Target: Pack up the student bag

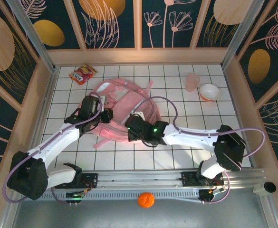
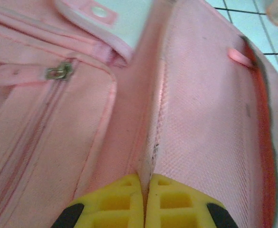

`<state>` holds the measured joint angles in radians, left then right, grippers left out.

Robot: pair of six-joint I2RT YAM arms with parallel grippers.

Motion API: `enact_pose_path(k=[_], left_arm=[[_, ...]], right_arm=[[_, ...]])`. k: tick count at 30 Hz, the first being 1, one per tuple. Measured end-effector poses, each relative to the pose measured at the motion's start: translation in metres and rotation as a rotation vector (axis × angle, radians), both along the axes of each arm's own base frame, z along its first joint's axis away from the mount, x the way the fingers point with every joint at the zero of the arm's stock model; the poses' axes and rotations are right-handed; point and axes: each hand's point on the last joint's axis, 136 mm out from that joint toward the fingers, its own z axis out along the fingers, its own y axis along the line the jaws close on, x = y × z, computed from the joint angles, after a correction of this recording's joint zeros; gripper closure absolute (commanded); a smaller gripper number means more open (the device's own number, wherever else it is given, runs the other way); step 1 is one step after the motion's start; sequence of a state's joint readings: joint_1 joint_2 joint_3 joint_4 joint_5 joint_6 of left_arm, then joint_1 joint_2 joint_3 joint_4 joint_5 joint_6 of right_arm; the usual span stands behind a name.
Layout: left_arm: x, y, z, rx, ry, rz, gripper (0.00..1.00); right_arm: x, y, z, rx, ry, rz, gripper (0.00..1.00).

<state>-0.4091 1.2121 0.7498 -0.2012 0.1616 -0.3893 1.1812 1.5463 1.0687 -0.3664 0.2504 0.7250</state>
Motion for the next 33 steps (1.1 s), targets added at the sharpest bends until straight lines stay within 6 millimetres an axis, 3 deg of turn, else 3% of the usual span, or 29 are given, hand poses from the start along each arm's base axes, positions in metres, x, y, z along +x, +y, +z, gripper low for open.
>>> enact_pose_path(k=[5,9,13,17,20,28,33], left_arm=[[0.021,-0.005,-0.005,0.052,0.007,-0.019,1.00],[0.034,-0.013,-0.002,0.015,0.021,0.003,0.69],[0.044,-0.017,0.023,-0.106,0.001,0.074,0.55],[0.026,-0.016,0.047,-0.271,0.011,0.148,0.49],[0.004,-0.009,0.051,-0.374,0.054,0.211,0.50],[-0.020,0.001,0.032,-0.474,0.219,0.364,0.53],[-0.036,0.002,0.002,-0.501,0.331,0.432,0.56]], right_arm=[[-0.004,0.020,-0.004,-0.002,-0.008,-0.016,1.00],[-0.001,0.022,-0.004,0.019,-0.003,-0.053,1.00],[-0.001,0.027,-0.005,0.066,0.048,-0.065,1.00],[0.000,0.022,-0.015,0.082,0.104,-0.081,1.00],[-0.001,0.023,-0.016,0.091,0.121,-0.076,1.00],[-0.001,0.024,-0.016,0.099,0.141,-0.050,1.00],[0.000,0.025,-0.015,0.097,0.137,-0.041,1.00]])
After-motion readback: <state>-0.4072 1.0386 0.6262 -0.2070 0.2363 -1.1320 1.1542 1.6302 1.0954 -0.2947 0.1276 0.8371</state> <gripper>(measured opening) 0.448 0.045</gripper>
